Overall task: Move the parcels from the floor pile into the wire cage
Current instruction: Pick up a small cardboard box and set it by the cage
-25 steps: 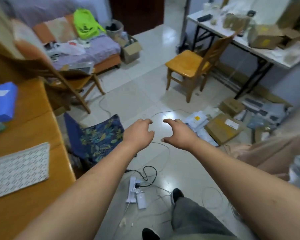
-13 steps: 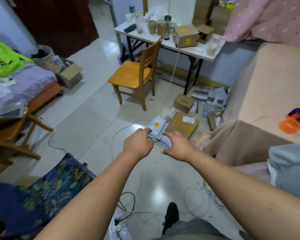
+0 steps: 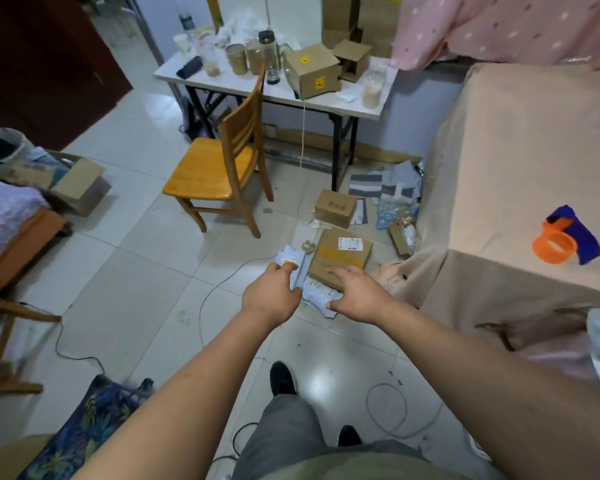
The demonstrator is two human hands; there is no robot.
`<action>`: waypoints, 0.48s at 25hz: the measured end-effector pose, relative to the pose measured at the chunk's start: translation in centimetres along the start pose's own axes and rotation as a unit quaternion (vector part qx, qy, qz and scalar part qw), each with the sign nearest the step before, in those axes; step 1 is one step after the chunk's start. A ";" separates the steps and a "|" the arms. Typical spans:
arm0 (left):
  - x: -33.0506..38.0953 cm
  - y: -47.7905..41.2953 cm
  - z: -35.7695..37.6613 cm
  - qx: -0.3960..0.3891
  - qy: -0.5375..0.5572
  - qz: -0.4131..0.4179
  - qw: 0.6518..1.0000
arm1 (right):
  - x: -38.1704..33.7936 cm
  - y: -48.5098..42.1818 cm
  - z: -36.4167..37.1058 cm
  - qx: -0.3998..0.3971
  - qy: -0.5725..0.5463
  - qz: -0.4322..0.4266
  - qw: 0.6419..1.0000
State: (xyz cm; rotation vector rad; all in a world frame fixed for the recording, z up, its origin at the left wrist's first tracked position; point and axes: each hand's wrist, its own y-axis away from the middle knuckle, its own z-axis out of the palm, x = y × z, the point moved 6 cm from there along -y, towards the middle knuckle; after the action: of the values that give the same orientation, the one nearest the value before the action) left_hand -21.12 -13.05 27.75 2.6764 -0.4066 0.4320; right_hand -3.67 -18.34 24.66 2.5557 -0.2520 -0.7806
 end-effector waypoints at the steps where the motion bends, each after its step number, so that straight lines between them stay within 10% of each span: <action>1: -0.3 -1.6 -0.2 -0.005 -0.007 0.003 1.000 | 0.3 -1.2 -0.4 -0.001 -0.004 0.008 1.000; 12: 0.0 -21.3 -5.5 -0.063 -0.069 0.086 0.992 | 0.9 -14.7 -8.0 0.056 -0.080 0.101 0.990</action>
State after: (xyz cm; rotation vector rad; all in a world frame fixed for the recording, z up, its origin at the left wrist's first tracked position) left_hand -15.22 7.99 25.45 2.5656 -0.6847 0.2614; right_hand 2.25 -2.69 23.19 2.5205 -0.6106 -0.9173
